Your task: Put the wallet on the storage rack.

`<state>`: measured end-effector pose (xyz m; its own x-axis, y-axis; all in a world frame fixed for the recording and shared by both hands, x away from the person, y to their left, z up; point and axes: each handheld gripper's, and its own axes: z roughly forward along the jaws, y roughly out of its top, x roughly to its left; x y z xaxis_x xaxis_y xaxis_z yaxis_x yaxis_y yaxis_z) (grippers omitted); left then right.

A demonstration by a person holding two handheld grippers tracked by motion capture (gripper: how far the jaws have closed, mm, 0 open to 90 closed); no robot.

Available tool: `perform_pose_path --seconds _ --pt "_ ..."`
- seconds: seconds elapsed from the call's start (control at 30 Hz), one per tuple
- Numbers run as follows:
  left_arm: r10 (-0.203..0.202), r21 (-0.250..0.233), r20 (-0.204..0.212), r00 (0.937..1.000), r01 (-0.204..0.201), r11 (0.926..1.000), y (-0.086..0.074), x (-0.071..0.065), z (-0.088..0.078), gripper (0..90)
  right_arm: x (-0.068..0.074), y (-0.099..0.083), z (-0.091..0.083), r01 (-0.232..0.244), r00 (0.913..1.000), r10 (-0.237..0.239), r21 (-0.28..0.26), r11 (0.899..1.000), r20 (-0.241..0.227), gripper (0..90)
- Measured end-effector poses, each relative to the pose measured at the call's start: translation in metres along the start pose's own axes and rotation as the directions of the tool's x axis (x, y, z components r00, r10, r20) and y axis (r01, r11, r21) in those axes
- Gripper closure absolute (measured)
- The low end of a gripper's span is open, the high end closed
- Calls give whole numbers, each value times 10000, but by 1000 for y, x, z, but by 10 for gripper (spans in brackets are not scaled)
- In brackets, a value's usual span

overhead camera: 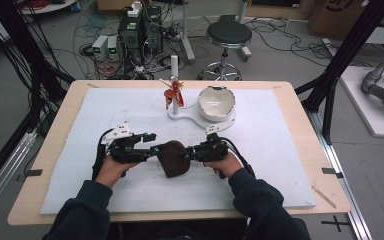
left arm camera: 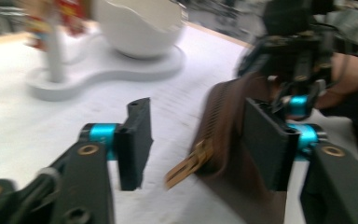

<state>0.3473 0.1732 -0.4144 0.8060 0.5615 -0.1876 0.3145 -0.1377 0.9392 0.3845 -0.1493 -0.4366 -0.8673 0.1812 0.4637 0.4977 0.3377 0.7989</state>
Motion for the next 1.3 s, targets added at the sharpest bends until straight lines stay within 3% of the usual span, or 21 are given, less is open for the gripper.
perform_pose_path --seconds 0.1,0.23,0.3,0.4,0.53,0.77,0.87,0.97,1.07,1.1,1.13,1.3 --pt "-325 -38 -800 9963 323 9995 -1 10 -11 334 2 3 -13 300 9975 -287 -197 9994 641 695" --pt "-722 -216 -1753 9819 694 9974 -5 23 -27 276 5 9 -40 695 9841 -608 -463 9965 1671 699" --pt "-902 -371 -2014 9753 844 9957 -6 29 -32 265 5 12 -54 804 9769 -651 -676 9945 2035 701" --pt "-1066 -462 -2291 9676 986 9941 -8 33 -37 265 4 16 -75 876 9654 -581 -1062 9905 2544 703" --pt "-1044 -413 -2457 9637 972 9944 -9 35 -38 265 1 25 -99 983 9457 -483 -1410 9851 3214 705" --pt "-912 -264 -2597 9614 873 9958 -10 37 -37 265 -6 57 -131 1468 8979 -556 -1780 9730 4366 710" --pt "-951 -284 -2612 9606 908 9955 -11 37 -38 265 -9 75 -137 1752 8683 -778 -1563 9720 4898 711" --pt "-962 -264 -2620 9603 925 9954 -11 38 -38 265 -12 92 -140 2084 8266 -1253 -916 9737 5486 711" --pt "-979 -259 -2607 9605 944 9952 -11 39 -38 266 -19 105 -138 2185 7781 -1752 15 9758 6032 711" --pt "-979 -255 -2604 9605 945 9952 -11 39 -38 265 -22 108 -135 2279 7570 -2023 390 9729 6213 710" --pt "-999 -257 -2612 9601 966 9950 -11 39 -38 265 -25 110 -133 2259 7444 -2124 605 9723 6331 710" --pt "-1103 -310 -2578 9599 1058 9939 -12 39 -39 266 -41 111 -125 2079 7079 -2365 1238 9703 6655 709"
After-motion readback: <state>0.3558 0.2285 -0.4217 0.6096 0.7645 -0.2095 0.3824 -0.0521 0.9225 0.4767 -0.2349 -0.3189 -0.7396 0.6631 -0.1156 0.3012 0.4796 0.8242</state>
